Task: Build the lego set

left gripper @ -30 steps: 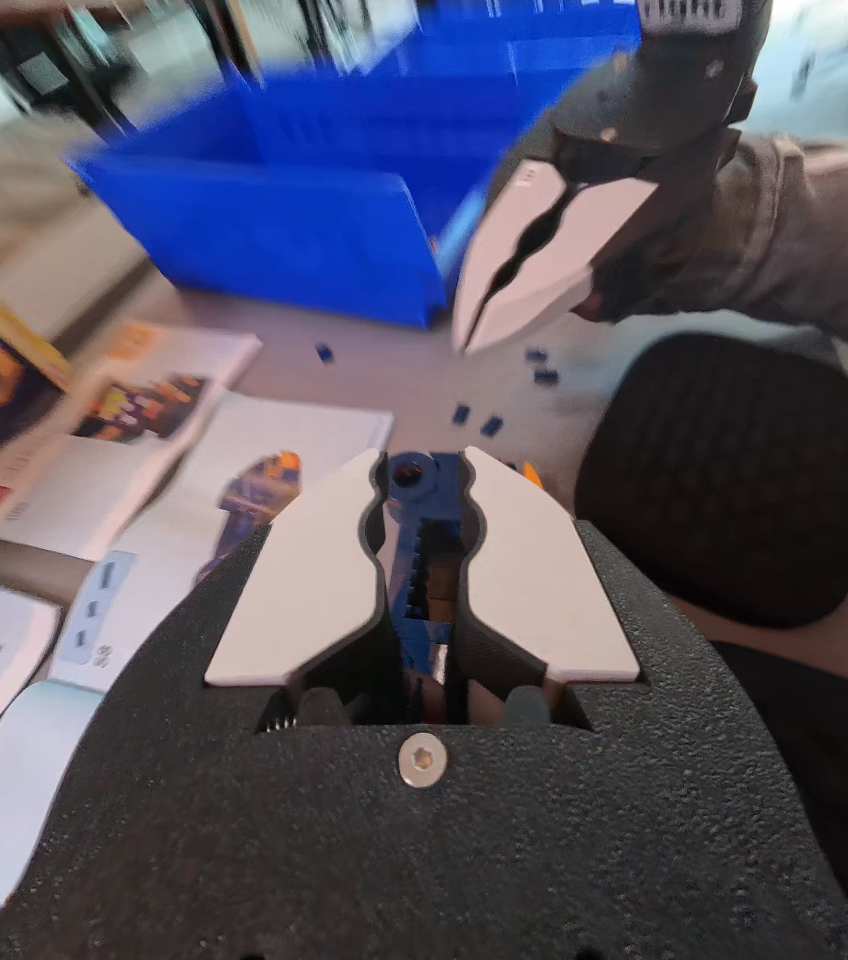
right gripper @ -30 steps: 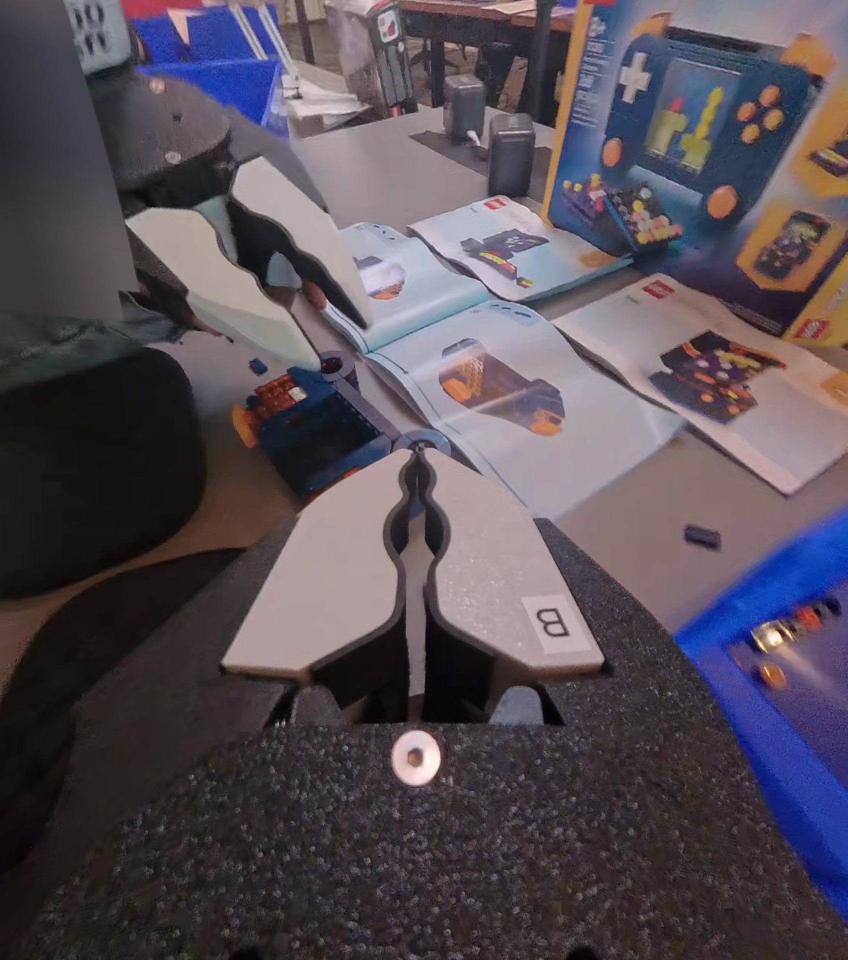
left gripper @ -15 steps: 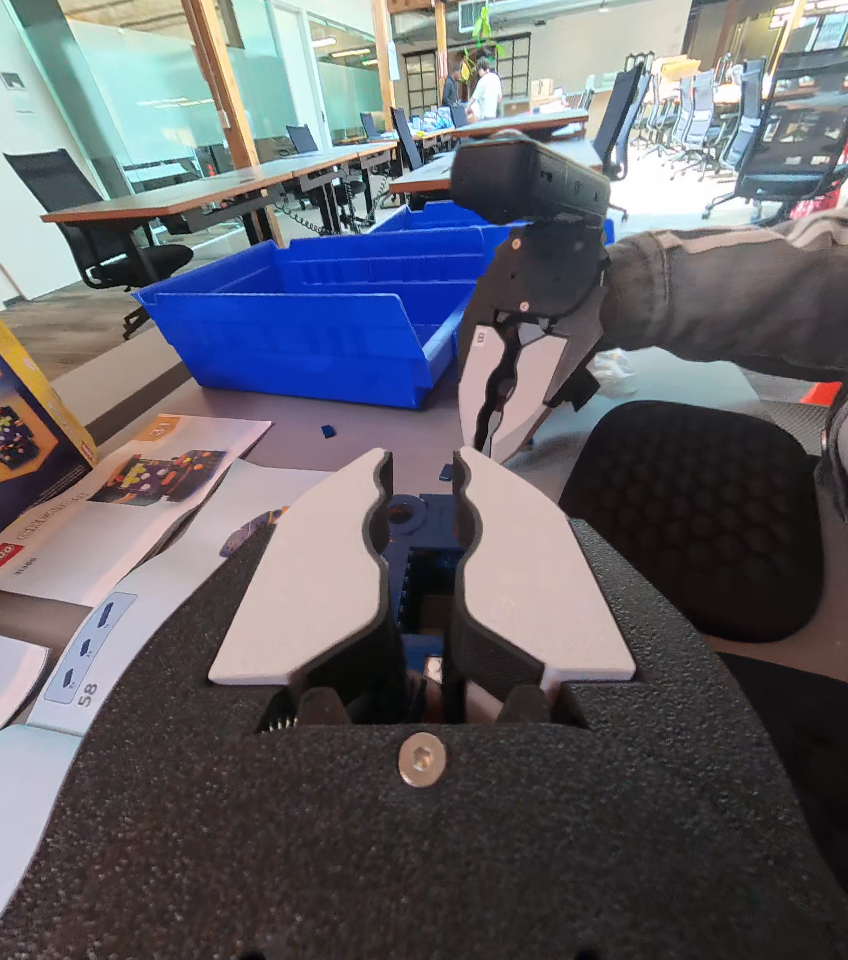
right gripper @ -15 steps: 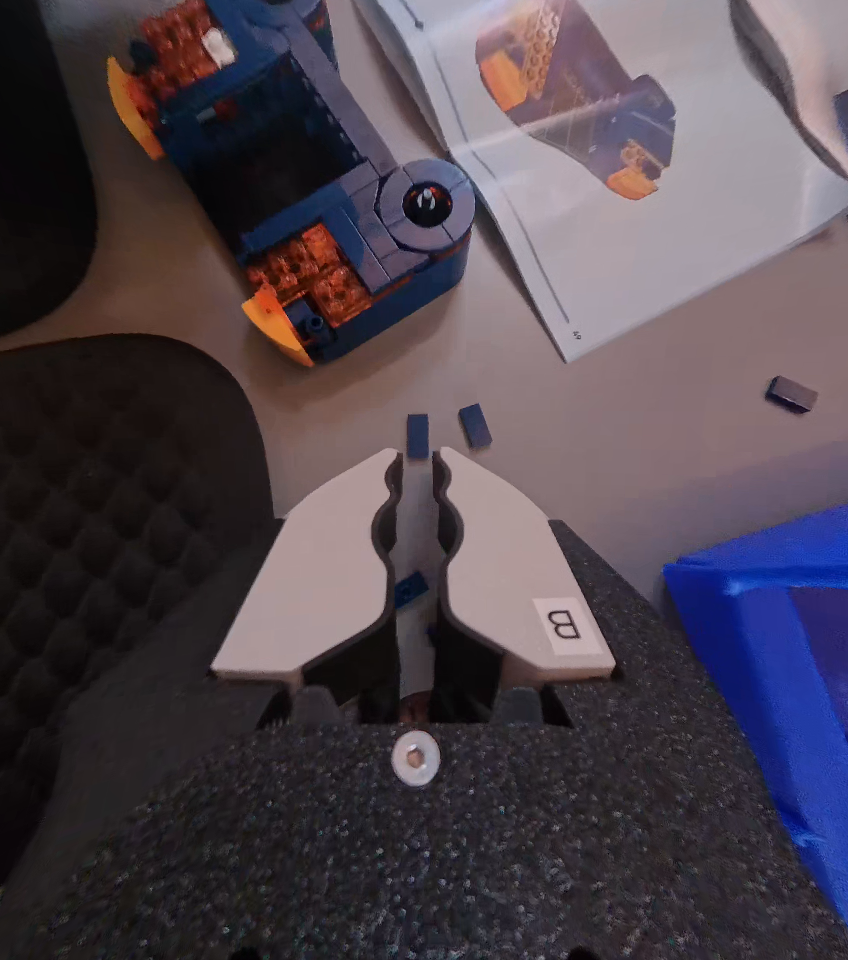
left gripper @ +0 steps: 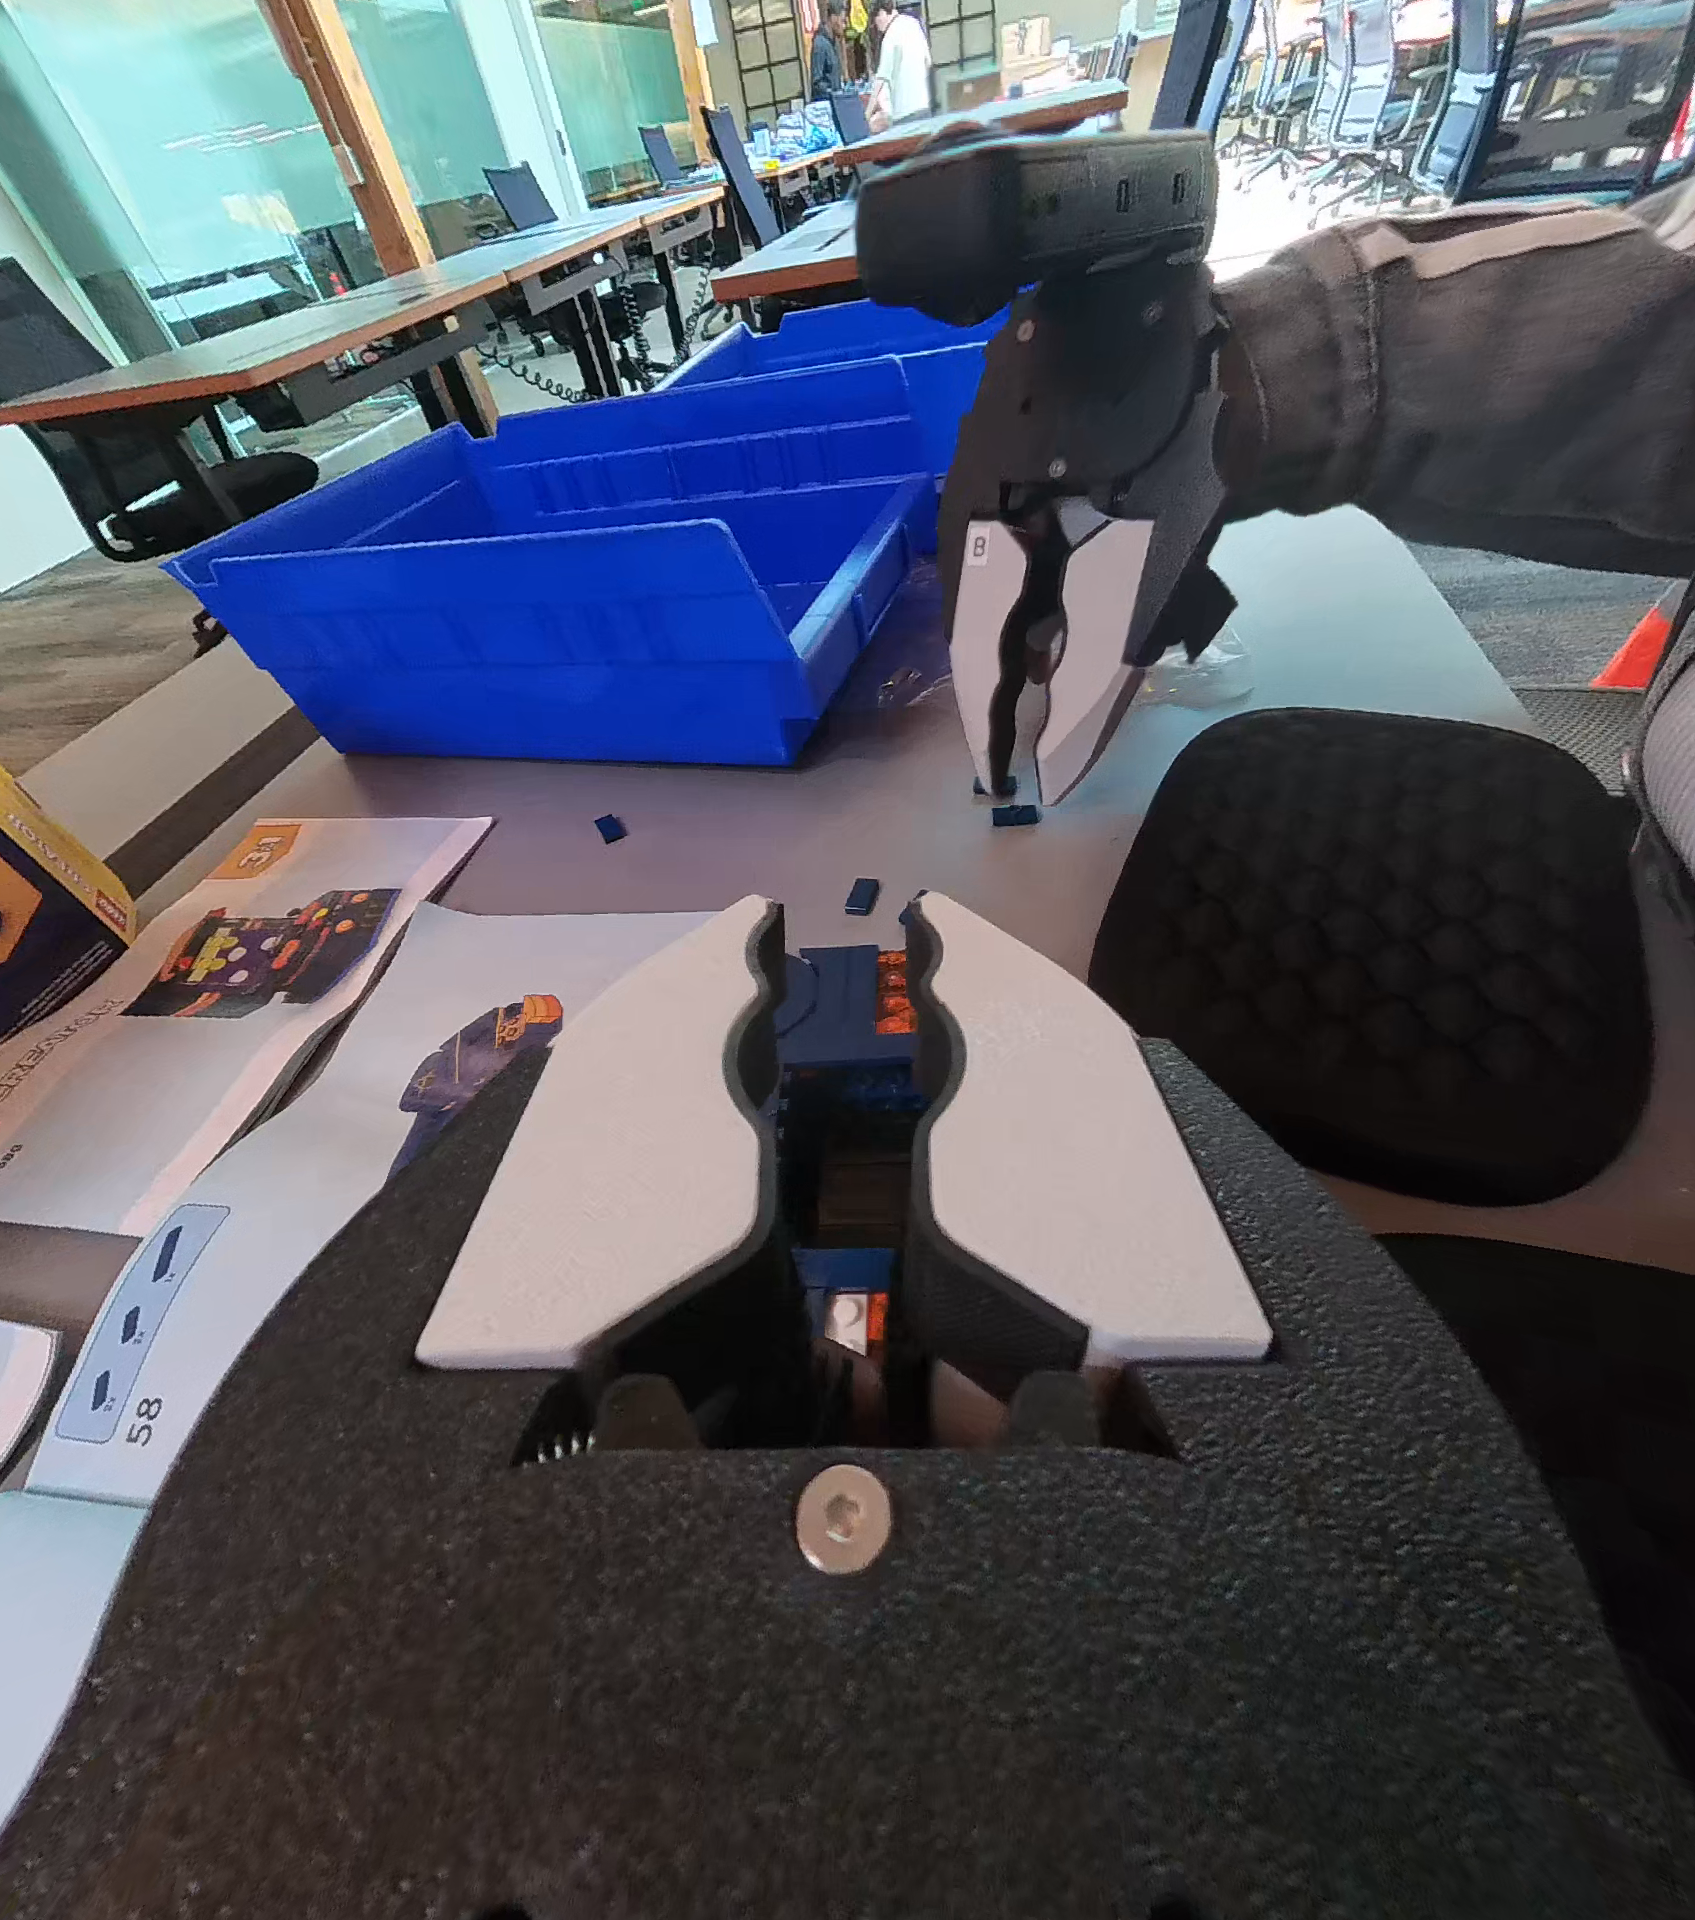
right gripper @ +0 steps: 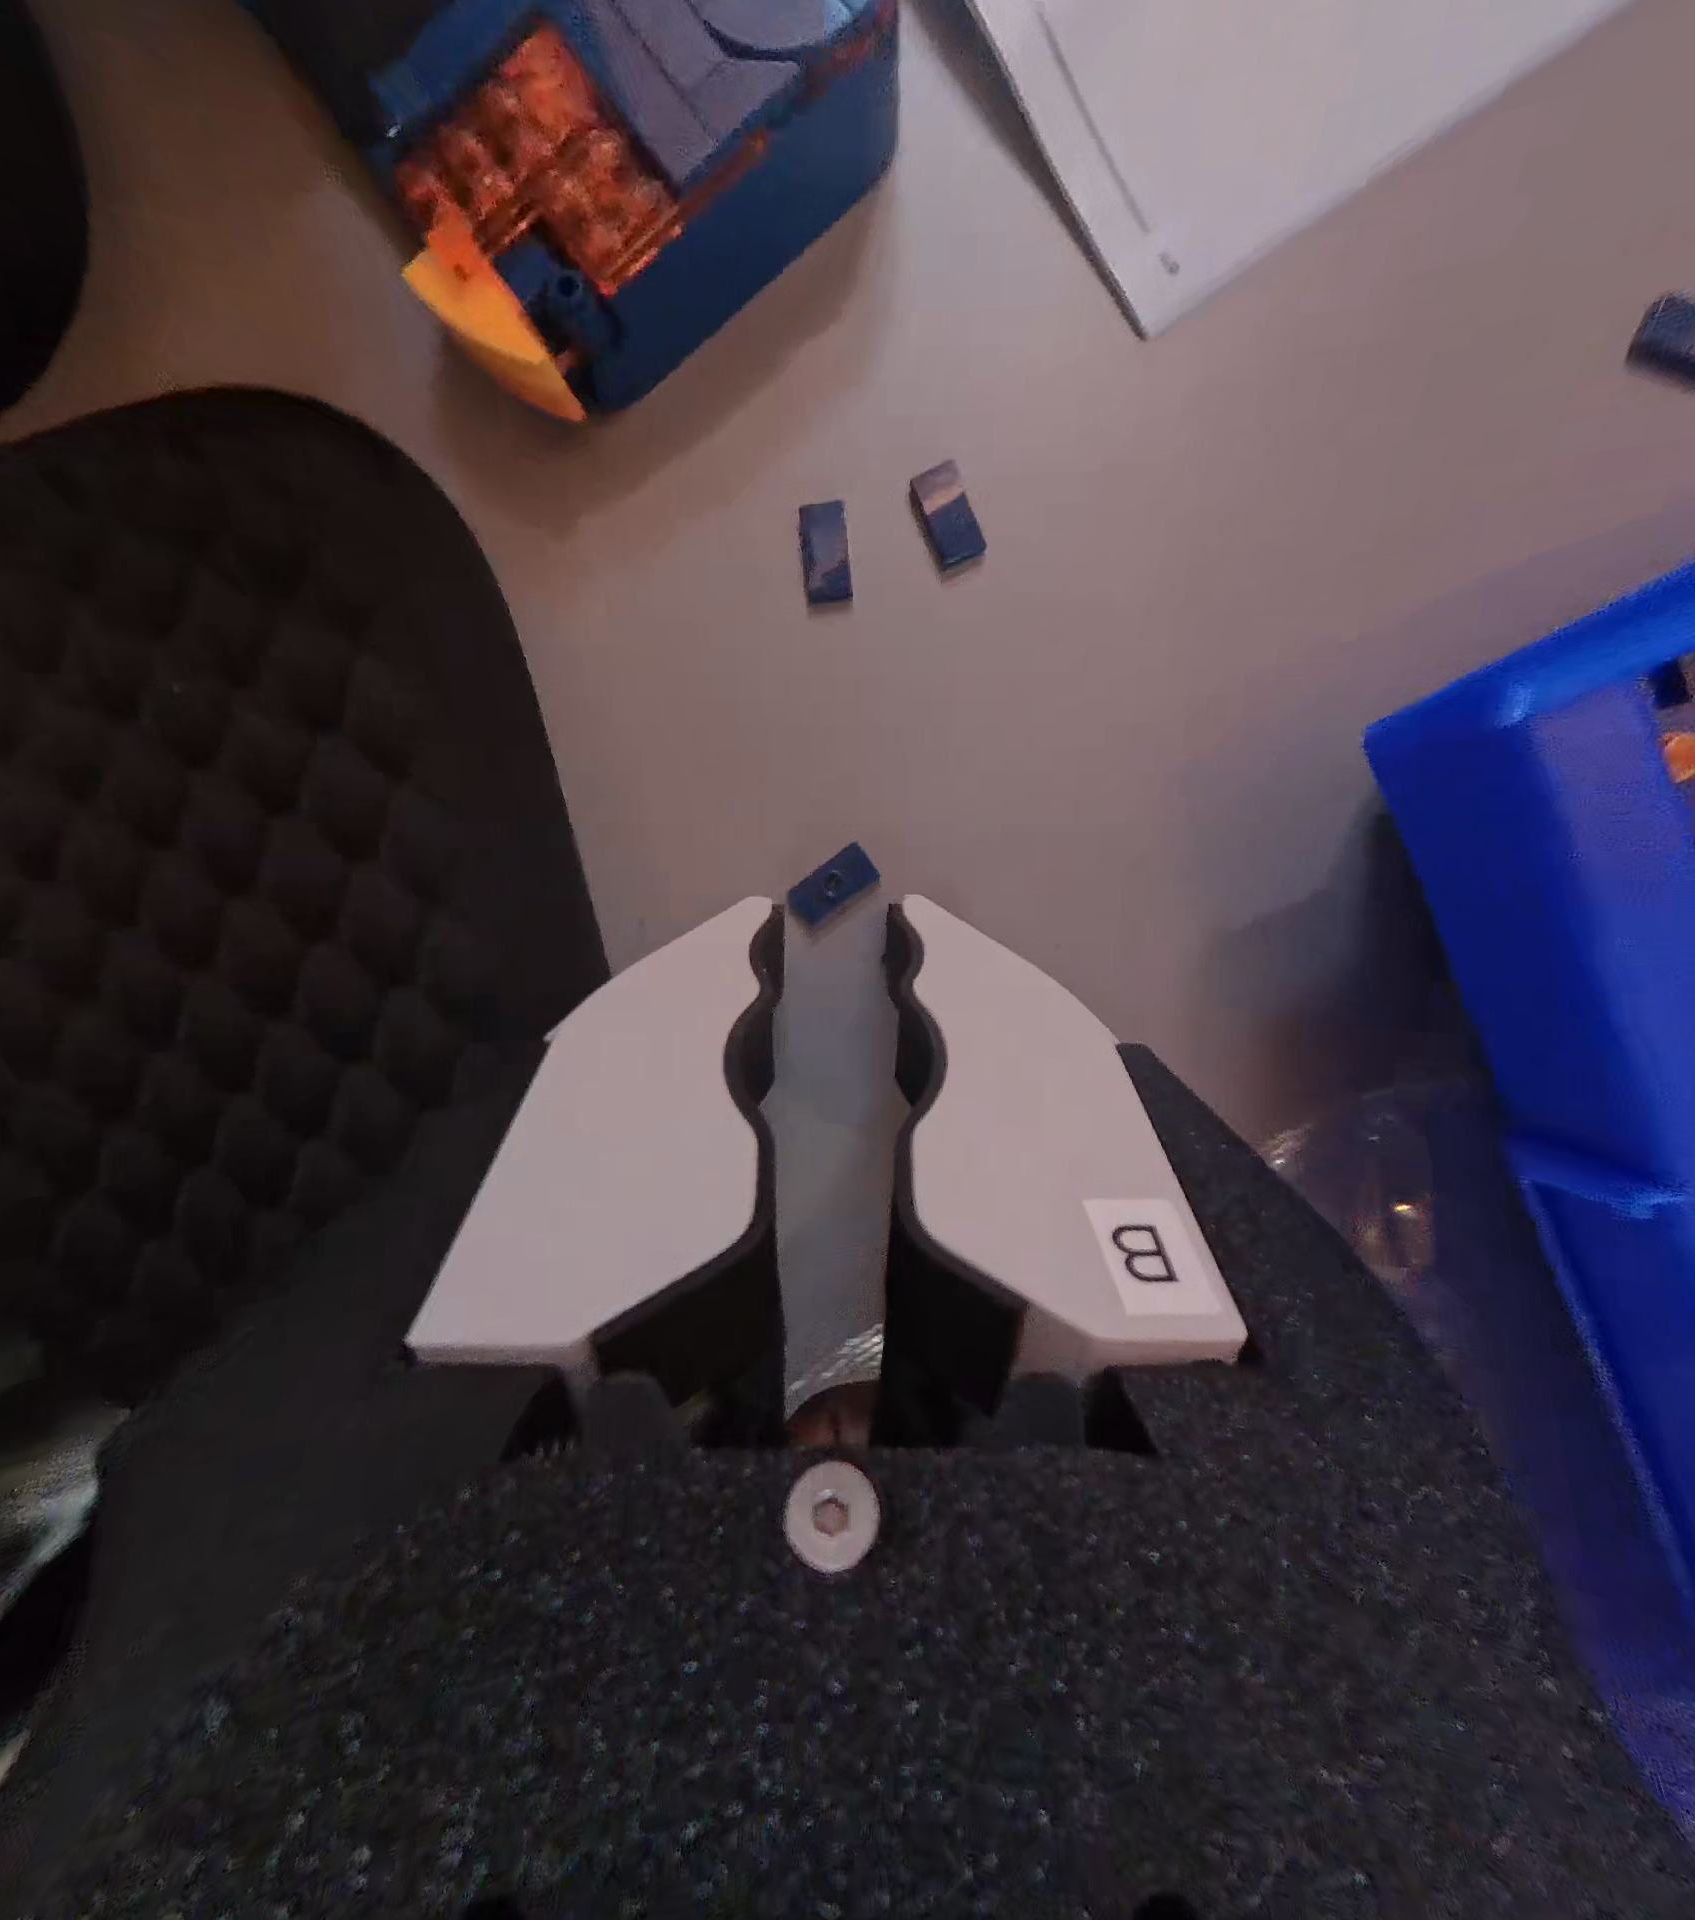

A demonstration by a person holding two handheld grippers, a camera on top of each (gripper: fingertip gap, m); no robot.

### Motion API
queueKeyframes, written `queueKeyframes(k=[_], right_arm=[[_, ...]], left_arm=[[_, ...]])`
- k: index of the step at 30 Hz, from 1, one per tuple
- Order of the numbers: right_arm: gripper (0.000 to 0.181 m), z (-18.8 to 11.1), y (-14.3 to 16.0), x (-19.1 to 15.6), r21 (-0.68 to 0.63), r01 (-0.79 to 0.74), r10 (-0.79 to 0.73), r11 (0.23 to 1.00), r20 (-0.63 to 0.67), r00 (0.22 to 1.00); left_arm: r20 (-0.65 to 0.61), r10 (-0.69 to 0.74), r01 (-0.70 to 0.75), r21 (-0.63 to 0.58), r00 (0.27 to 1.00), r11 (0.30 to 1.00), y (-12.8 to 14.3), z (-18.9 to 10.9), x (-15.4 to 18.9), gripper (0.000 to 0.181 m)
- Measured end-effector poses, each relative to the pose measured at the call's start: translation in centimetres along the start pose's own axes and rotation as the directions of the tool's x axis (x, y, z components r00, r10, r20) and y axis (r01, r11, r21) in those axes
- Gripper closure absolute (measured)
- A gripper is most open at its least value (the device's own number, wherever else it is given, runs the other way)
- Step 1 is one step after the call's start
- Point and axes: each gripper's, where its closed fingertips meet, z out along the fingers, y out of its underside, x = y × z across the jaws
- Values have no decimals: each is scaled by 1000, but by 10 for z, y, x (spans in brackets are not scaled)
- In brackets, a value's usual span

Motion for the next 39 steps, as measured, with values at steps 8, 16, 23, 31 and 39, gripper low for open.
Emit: queueKeyframes(k=[8,16,23,31,39], right_arm=[[166,4,-1,-3,-24,-198,193,980,-135,972],[175,8,-10,-2,-45,43,-48,998,-130,990],[175,-3,-90,-29,152,484,-493,862,26,870],[175,29,-112,-34,83,647,-652,758,92,752],[175,33,-110,-37,68,630,-633,774,112,766]], left_arm=[[-6,-3,3,-1,1000,1000,2,1,0,159],[-16,3,-4,-29,1000,1000,6,3,3,159],[-57,20,-27,-136,998,990,21,8,11,157],[-107,41,-65,-234,993,970,40,14,21,155],[-119,35,-64,-250,992,966,44,15,23,154]])
